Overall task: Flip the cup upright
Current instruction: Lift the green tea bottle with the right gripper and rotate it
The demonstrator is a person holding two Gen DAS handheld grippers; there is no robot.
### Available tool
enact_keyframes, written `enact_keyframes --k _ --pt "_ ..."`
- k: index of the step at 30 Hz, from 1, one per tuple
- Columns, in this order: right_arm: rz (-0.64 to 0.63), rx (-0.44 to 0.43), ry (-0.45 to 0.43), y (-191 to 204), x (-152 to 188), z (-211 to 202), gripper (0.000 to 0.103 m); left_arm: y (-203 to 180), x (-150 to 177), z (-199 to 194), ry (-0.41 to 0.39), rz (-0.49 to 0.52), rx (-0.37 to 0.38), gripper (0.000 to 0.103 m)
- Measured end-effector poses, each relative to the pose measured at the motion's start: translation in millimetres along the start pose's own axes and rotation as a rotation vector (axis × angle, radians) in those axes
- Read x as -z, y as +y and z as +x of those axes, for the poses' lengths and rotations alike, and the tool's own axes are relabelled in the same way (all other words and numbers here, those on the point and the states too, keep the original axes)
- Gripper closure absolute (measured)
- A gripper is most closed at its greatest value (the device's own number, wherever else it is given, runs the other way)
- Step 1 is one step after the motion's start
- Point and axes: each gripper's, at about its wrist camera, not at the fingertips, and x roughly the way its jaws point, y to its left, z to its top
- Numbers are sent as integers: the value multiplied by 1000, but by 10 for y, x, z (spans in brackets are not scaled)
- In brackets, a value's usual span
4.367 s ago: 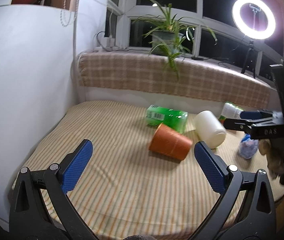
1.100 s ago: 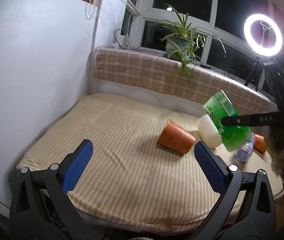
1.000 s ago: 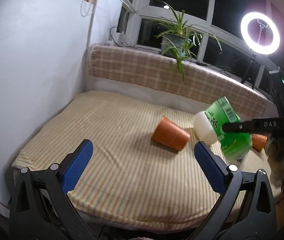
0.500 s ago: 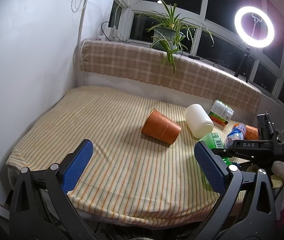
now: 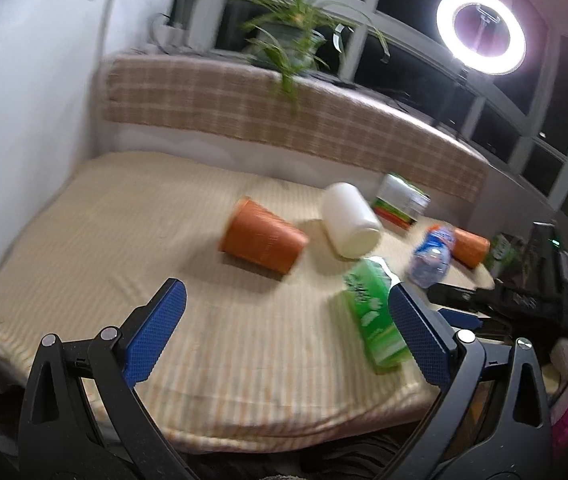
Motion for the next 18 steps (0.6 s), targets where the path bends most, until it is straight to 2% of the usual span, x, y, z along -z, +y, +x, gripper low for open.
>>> enact_keyframes --k 4,5,10,12,14,18 --pt "-59 88 -84 -55 164 -380 17 -165 -43 301 87 -12 84 1" --pt "-68 110 -97 -64 189 -442 17 -201 -46 384 114 -22 110 4" --pt "-96 243 -142 -223 399 -765 16 -323 -26 813 249 -115 220 7" --pt "-74 258 -144 -336 454 -832 16 -337 -28 944 283 -148 242 10" --pt "-44 271 -146 -444 489 -868 16 -329 -34 1085 330 -196 278 18" --pt "2 278 -143 -597 522 -886 16 -230 -23 1393 433 -339 339 21"
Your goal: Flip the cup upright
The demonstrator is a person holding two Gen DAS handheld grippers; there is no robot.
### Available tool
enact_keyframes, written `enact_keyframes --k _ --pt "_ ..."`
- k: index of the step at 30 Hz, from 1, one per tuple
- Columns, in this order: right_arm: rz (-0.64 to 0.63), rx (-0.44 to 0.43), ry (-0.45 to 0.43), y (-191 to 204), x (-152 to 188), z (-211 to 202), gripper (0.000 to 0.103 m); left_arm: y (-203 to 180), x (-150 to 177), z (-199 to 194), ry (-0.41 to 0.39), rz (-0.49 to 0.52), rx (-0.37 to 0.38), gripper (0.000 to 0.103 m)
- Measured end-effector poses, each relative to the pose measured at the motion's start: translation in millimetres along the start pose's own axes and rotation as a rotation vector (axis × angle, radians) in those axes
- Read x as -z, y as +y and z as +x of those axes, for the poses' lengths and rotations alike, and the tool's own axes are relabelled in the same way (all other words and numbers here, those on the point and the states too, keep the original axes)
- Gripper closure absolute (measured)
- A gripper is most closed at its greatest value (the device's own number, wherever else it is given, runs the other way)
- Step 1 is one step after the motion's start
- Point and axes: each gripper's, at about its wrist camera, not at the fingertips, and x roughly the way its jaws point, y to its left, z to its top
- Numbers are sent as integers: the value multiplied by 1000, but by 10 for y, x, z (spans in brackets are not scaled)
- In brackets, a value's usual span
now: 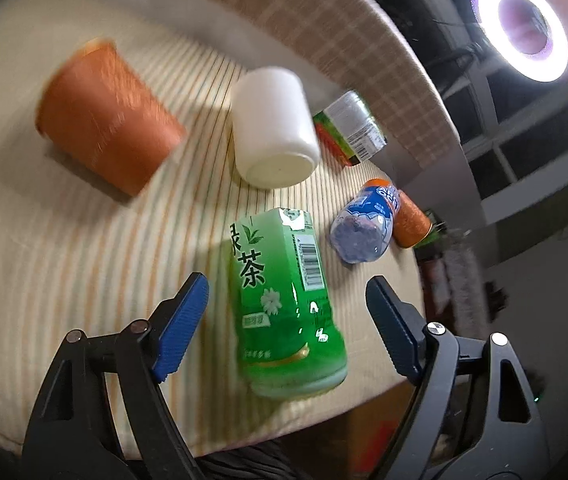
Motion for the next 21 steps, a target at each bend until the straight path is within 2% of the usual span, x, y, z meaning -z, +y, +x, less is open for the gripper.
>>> enact_keyframes --k 2,7,16,21 --pt "6 -4 1 -21 8 0 16 48 -47 65 18 -43 16 21" --pt "15 -8 9 -50 23 36 16 3 -80 158 31 -45 6 21" --pt "27 -14 21 -74 53 79 16 -132 -68 380 60 25 -68 21" --pt "41 -7 22 -115 59 83 16 -136 -99 481 69 40 -89 30"
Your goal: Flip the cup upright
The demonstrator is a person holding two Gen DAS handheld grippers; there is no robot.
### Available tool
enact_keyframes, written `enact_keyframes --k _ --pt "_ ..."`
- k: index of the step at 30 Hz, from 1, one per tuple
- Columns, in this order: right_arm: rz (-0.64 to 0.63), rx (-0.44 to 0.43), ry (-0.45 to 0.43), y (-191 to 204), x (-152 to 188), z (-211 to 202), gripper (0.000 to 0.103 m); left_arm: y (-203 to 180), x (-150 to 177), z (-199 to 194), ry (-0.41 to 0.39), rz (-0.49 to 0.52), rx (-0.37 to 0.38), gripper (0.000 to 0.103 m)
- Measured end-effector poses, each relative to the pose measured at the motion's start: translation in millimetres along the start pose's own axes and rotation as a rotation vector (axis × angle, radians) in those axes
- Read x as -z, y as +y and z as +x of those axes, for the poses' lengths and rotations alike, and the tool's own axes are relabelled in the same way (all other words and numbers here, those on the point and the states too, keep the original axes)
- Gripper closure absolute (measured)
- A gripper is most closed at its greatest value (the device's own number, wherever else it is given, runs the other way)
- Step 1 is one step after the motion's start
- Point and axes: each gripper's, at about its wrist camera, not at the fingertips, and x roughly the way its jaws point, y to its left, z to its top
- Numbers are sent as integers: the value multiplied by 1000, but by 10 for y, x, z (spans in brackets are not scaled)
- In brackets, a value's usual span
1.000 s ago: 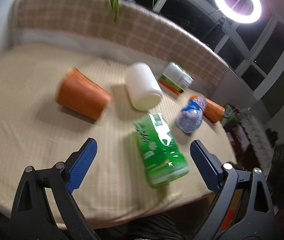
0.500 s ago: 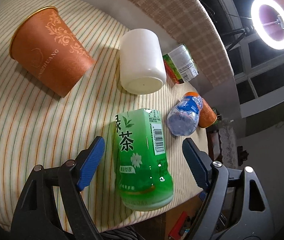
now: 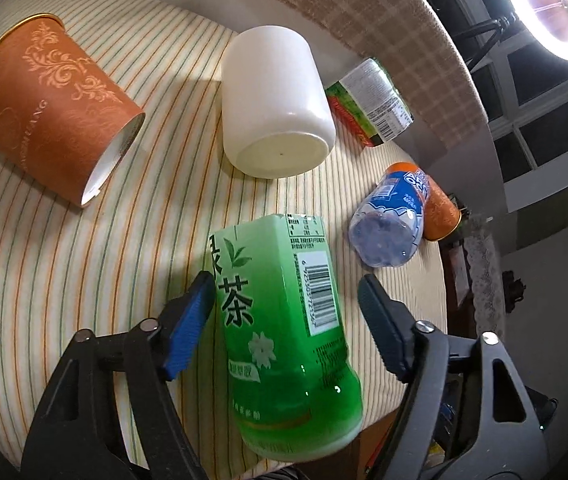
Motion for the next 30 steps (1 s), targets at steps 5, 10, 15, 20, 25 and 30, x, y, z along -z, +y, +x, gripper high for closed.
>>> enact_keyframes --k 5,10,15,20,25,30 --pt "6 1 4 -18 5 14 16 -27 10 10 -6 29 -5 42" --pt "-4 0 5 13 1 22 16 -130 41 -20 -32 89 -31 42" --pt "-4 3 5 22 3 29 16 -233 101 -105 -74 153 -53 43" --pt "-1 5 6 23 2 41 16 -359 163 -194 -124 225 -78 44" --pt "-5 2 7 30 -3 45 16 -473 213 -279 -174 287 -99 45" --pt "-5 2 7 28 -6 53 16 -582 246 -359 -222 342 -121 45"
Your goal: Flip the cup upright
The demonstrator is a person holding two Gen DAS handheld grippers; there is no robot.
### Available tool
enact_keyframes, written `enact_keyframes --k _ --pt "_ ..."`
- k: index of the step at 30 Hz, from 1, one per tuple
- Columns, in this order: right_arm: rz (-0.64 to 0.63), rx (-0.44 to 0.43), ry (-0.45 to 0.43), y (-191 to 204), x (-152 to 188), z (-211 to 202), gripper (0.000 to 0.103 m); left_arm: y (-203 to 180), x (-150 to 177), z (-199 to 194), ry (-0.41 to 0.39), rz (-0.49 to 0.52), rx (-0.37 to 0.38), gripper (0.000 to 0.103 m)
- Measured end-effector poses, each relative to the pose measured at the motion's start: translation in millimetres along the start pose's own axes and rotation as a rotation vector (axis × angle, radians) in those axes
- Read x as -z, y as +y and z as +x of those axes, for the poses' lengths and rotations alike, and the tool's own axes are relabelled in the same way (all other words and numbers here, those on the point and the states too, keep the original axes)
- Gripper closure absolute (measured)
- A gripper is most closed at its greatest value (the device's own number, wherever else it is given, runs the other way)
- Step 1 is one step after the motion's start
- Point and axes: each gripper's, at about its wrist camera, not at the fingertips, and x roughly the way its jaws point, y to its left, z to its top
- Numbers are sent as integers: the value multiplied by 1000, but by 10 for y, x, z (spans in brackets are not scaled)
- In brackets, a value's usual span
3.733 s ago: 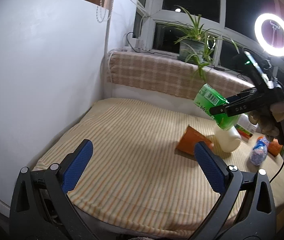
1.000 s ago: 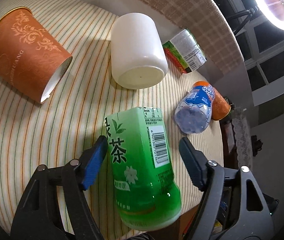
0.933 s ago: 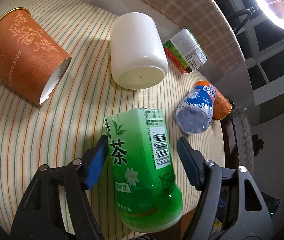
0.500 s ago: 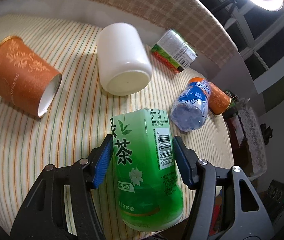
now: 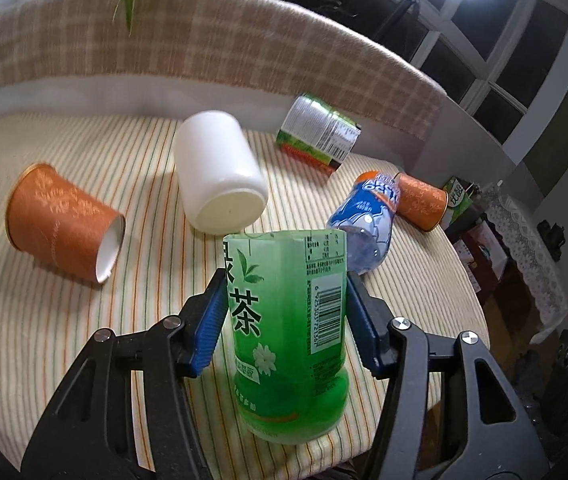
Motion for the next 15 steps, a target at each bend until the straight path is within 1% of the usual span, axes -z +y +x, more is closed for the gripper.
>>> enact_keyframes --k 3,9,15 --pt "5 0 2 -14 -2 5 16 -63 -14 -32 -23 29 -19 46" --pt "0 0 1 -11 -4 1 16 -154 -17 -89 -61 69 -34 46" --pt "-1 0 8 -1 13 21 16 -197 -7 -86 -74 93 -48 46"
